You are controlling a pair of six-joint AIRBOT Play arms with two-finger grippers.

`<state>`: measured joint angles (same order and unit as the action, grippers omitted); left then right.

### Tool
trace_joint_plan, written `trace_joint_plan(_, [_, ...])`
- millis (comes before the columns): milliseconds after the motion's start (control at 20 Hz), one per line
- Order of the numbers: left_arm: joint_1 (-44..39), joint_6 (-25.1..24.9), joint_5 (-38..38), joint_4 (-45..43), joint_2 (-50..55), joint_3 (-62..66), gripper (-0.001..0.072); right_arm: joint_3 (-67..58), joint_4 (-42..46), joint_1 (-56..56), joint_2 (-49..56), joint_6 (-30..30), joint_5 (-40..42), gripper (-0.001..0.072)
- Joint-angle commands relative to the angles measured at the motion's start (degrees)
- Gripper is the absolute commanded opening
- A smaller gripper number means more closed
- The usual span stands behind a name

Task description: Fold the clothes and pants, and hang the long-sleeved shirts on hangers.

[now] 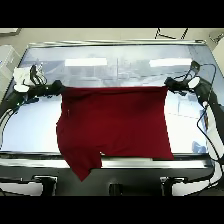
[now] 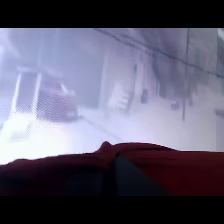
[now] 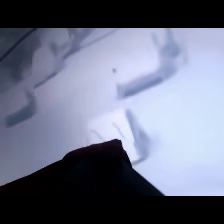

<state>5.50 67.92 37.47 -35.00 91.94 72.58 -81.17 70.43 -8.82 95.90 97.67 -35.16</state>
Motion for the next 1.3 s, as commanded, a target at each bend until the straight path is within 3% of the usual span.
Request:
trace_joint_plan(0, [-2.67,-2.99,-10.58,1.01,3.37,2.34,0.0019,0.17,-0.79,0.09,1.16,2.08,11.69,0.0047])
trace_joint_plan(250, [-5.66,-1.31,-8.24,1.22,7.21,2.32,0.0017,0.17,-0.81,-0.04,3.76,5.27,4.09,0.0047])
trace_joint_plan(400, [-5.09,-1.33,-5.09,0.44,2.25,2.4,0.0017,-1.4,-0.7,-2.03,1.77,6.4,-3.67,0.0047])
trace_joint_plan(500, [-2.84,-1.22,4.92,-1.44,-2.54,2.4,0.0017,-2.58,-0.57,-4.61,-0.76,2.23,-13.55,0.0047])
trace_joint_plan(600, [-1.27,5.14,18.08,-8.57,-5.05,2.1,0.0017,-2.56,0.22,-6.03,-2.45,-4.52,-27.76,0.0048])
trace_joint_plan(700, [-1.84,11.06,27.67,-18.01,-5.35,0.17,0.0017,-1.18,4.13,-5.57,-2.38,-6.95,-38.53,0.0047])
trace_joint_plan(800, [-2.73,13.79,29.11,-23.41,-5.33,-3.74,0.0017,2.12,5.42,-5.62,-2.38,-7.32,-37.94,0.0048])
trace_joint_plan(1050, [-2.6,13.77,25.97,-23.56,-5.03,-10.05,0.0017,3.23,7.78,-5.79,-1.84,-7.3,-34.64,0.0048])
trace_joint_plan(1250, [-2.73,13.77,22.03,-23.3,-4.28,-10.67,0.0018,3.34,5.62,-5.79,-0.28,-7.28,-37.94,0.005])
